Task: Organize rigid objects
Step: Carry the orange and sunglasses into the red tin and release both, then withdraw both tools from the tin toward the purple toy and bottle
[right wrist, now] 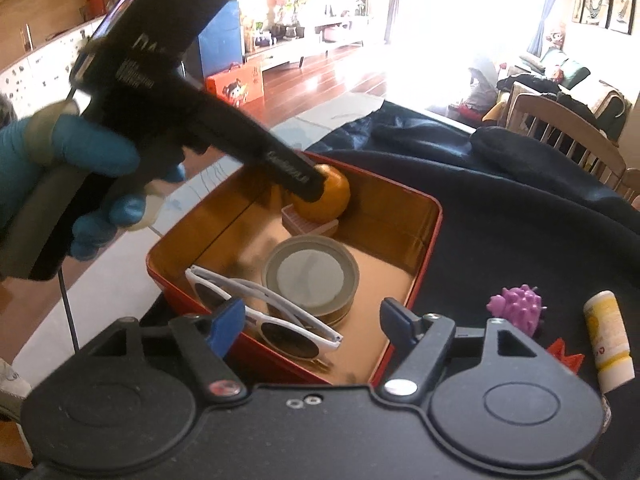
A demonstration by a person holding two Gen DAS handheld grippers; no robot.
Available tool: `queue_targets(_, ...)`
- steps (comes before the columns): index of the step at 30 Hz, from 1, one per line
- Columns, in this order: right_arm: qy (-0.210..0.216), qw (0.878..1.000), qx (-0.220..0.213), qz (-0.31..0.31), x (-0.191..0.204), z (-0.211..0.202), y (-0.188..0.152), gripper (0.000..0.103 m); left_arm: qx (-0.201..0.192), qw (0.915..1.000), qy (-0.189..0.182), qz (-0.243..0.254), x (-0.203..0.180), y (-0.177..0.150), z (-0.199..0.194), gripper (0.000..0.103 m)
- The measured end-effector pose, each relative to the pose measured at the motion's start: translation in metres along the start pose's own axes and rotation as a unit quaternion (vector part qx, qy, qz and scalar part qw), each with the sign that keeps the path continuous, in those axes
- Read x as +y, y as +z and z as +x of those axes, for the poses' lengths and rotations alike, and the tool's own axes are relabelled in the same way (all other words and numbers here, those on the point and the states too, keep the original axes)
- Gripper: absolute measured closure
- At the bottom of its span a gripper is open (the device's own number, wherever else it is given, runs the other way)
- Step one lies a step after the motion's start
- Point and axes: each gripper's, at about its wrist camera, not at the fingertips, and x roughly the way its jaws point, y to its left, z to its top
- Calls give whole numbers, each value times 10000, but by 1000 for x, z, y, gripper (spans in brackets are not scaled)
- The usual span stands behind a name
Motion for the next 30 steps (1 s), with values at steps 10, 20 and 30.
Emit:
queue_targets(10,-95,9987,-421,276,-19,-39,-13,21,-285,9992,34,-283,-9,-11,-37,40)
queue_targets(20,-269,9934,-775,796,-62,-81,-38,7,-575,9979,-17,-294,-51,-14,-69,28)
queue_targets(30,-432,9873,-1021,1135,-113,-116,-65,0,-645,9974,-104,-307,-103,-14,-77,23)
